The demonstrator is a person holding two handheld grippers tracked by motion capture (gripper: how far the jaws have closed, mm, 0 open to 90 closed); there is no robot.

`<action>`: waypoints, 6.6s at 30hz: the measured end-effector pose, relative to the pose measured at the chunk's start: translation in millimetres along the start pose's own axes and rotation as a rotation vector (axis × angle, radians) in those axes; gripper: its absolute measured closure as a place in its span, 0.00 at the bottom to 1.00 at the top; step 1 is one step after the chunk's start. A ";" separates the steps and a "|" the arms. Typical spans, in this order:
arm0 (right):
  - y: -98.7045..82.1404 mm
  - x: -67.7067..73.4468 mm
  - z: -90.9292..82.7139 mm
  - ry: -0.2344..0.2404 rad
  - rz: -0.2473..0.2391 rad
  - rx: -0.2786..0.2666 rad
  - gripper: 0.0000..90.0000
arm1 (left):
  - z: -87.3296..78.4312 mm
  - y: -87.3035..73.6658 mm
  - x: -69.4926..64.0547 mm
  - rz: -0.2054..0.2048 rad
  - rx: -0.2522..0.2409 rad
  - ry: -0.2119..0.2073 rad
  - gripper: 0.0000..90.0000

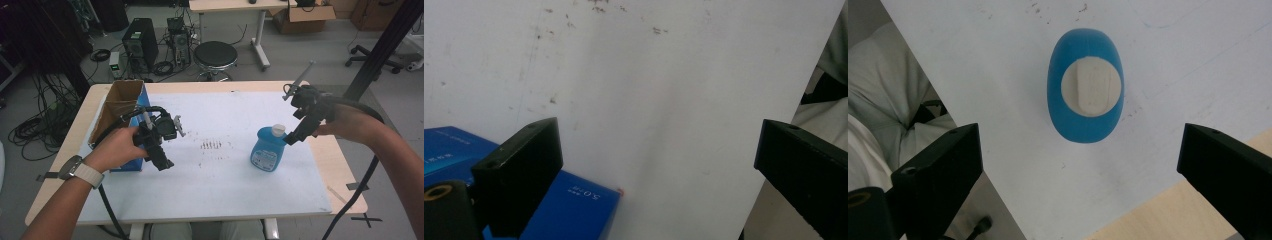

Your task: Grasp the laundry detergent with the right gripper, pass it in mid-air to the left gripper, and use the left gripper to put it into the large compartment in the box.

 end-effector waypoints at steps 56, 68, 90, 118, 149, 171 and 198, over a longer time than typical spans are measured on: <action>-80.5 -0.5 63.6 -0.021 0.077 -0.432 0.05 | 7.5 2.1 -1.1 -0.007 0.008 -0.009 0.06; -90.8 -0.6 77.8 -0.026 0.072 -0.519 0.05 | 9.0 2.0 -1.1 -0.008 0.010 -0.013 0.06; -102.5 0.4 98.7 -0.026 0.084 -0.649 0.05 | 11.6 3.6 -1.0 -0.005 0.007 -0.015 0.06; -105.3 0.6 115.5 -0.030 0.108 -0.756 0.05 | 13.9 1.7 -0.8 -0.005 0.013 -0.019 0.06; -86.3 -4.3 141.7 -0.039 0.132 -0.819 0.09 | 15.7 1.1 -1.9 -0.001 0.011 -0.021 0.06; -83.9 -4.9 143.4 -0.048 0.126 -0.838 0.28 | 16.5 0.2 -2.8 -0.006 0.014 -0.022 0.06; -83.4 -6.0 145.0 -0.042 0.120 -0.835 0.39 | 18.5 0.3 -1.9 -0.006 0.011 -0.026 0.06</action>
Point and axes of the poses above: each handheld gripper's, and its own axes: z roughly forward along the jaws, y roughly out of its top, x roughly to its left, the point moved 4 cm from there along z, roughly forward along the jaws, and after that the axes turned 7 degrees about -x, right-handed, at the moved point
